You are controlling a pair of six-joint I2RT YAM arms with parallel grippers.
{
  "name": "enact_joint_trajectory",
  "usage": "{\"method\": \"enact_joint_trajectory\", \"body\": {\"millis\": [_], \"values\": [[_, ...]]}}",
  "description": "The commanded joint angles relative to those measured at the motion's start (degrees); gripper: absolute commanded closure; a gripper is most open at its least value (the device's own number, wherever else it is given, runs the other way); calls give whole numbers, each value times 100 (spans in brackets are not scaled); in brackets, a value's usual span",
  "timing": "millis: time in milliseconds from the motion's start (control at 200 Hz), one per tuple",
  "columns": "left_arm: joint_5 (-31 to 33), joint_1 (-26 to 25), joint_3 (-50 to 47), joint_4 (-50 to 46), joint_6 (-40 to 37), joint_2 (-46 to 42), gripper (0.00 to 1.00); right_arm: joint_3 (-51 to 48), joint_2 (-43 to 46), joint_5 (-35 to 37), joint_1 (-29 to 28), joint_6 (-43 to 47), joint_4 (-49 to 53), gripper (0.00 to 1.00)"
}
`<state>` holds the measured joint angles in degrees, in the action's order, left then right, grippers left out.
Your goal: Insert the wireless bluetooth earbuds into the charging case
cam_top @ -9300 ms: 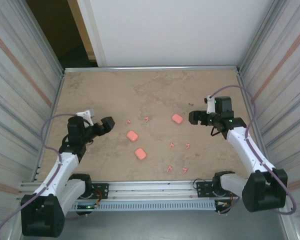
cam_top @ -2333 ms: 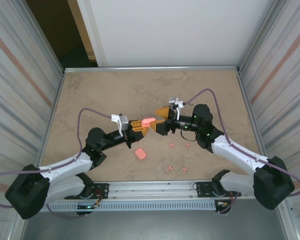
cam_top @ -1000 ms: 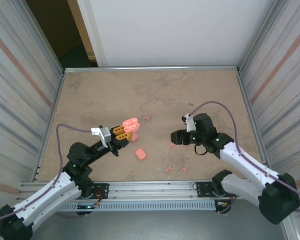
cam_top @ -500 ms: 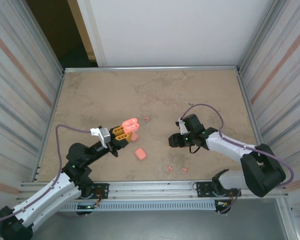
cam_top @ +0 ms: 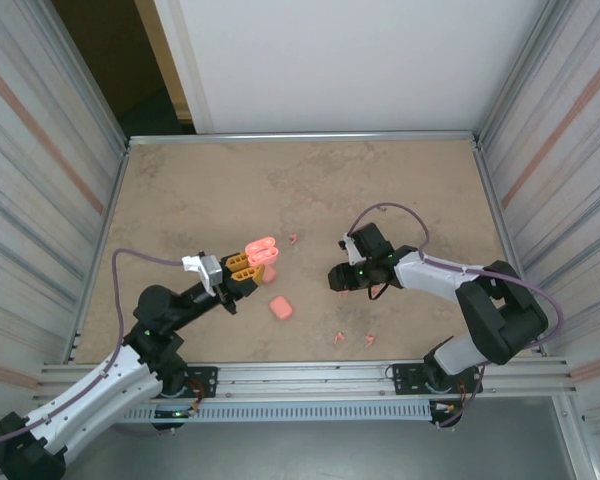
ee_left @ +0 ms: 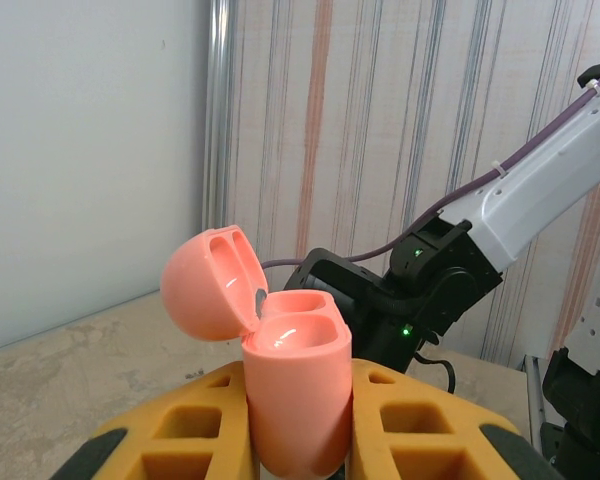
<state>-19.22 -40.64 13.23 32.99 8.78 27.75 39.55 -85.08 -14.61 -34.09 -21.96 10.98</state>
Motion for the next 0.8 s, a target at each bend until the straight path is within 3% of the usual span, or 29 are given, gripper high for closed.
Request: {"method": "enact_joint_trajectory", "body": {"millis": [0,541,797], "values": [[32,-42,-38,77,-121,-10,100,106,-76,102,-45,86,48,51],[130,-46,-59,32,-122,-33,100,86,-75,141,-176,165,514,54],[147,-49,-68,14,-122,-46,100,17,-41,176,-227,165,571,63]]}}
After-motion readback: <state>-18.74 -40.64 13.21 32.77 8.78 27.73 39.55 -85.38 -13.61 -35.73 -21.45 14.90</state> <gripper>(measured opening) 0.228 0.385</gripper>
